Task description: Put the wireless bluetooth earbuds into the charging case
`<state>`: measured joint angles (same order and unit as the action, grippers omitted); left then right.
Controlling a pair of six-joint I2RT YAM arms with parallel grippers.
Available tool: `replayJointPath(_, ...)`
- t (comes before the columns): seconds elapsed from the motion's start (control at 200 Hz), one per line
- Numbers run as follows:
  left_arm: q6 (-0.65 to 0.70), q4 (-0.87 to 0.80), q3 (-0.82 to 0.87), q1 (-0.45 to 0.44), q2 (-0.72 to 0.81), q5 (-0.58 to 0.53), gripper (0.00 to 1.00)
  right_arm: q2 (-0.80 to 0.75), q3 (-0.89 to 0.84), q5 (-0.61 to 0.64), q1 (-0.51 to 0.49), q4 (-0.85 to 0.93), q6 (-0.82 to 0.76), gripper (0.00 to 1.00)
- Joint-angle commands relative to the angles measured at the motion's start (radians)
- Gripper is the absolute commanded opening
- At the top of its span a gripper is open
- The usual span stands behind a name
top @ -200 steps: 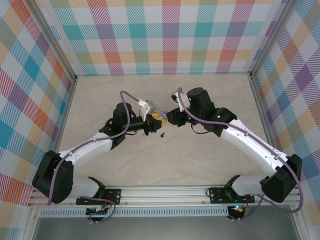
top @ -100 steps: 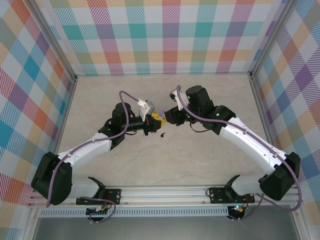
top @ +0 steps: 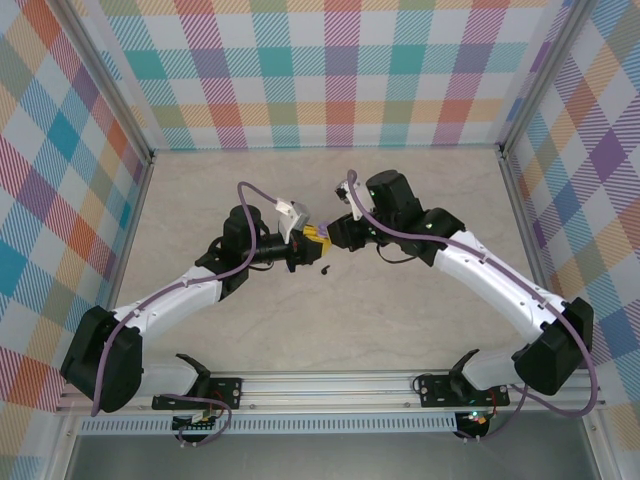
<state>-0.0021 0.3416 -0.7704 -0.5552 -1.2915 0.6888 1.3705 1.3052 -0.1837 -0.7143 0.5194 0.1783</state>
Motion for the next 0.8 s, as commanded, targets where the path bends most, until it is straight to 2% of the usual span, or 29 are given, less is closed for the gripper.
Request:
replayJointPath(0.0, 0.019, 0.010, -0.037, -0.017, 0.024, 0.030, 0.21, 0.016, 0.040, 0.000, -0.006, 0.019, 0.007, 0.26)
replayJointPath(0.19, 0.024, 0.000, -0.037, -0.017, 0.025, 0.013, 0.21, 0.026, 0.049, 0.008, -0.005, 0.033, 0.011, 0.28)
replayJointPath(0.505, 0.029, -0.013, -0.037, -0.017, 0.023, 0.006, 0.21, 0.038, 0.072, 0.060, -0.007, 0.056, 0.025, 0.46)
replayJointPath(0.695, 0.031, -0.026, -0.035, -0.017, 0.024, -0.030, 0.21, 0.017, 0.069, 0.032, -0.007, 0.033, 0.032, 0.52)
replayJointPath(0.795, 0.030, -0.038, -0.036, -0.017, 0.026, -0.050, 0.21, -0.009, 0.052, 0.063, -0.007, 0.020, 0.042, 0.54)
